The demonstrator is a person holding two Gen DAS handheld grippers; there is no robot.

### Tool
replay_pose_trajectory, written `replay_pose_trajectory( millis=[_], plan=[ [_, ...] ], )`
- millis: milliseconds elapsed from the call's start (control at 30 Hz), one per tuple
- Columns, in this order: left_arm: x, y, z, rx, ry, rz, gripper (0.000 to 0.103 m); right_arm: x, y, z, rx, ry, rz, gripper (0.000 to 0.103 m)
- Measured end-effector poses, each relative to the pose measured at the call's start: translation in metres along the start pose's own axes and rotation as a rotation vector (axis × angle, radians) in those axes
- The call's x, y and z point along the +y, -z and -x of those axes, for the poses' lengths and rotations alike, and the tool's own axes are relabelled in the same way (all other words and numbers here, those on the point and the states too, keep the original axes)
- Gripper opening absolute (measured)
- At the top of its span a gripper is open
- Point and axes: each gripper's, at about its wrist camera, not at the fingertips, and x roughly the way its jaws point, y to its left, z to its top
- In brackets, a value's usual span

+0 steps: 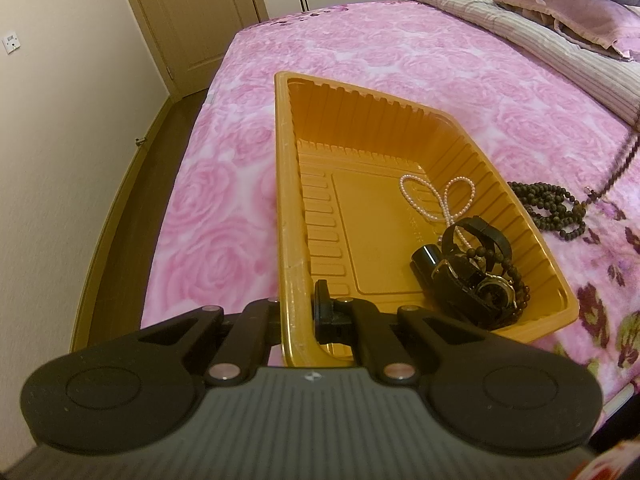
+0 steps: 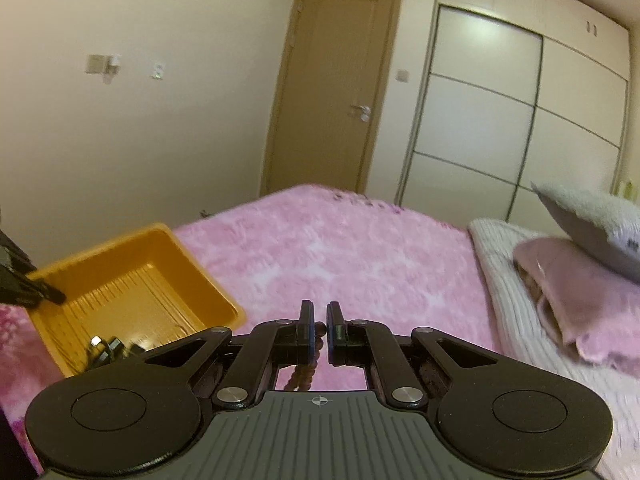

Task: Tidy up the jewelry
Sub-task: 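Carry the brown bead necklace into the tray and open the right tool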

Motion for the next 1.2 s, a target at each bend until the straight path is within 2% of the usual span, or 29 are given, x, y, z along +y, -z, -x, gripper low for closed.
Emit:
replay_pose_trajectory(
  millis=[400,700,933,1200],
  plan=[
    [0.000,-0.001,0.002,-0.002,0.003,0.000,0.003,0.024,-0.056,-0.011,-0.081,-0.147,0.076,0.006],
    [-0.001,0.000,0.003,-0.002,0.004,0.001,0.003,0.077,-0.092,-0.046,-0.125,-0.302,0.132,0.005],
    [-0.001,-0.001,0.003,-0.002,0.007,0.004,0.003,0.117,-0.091,-0.100,-0.068,-0.360,0.180,0.006],
    [-0.001,-0.002,0.002,-0.001,0.009,0.006,0.003,0.134,-0.070,-0.151,0.035,-0.354,0.191,0.006]
  ],
)
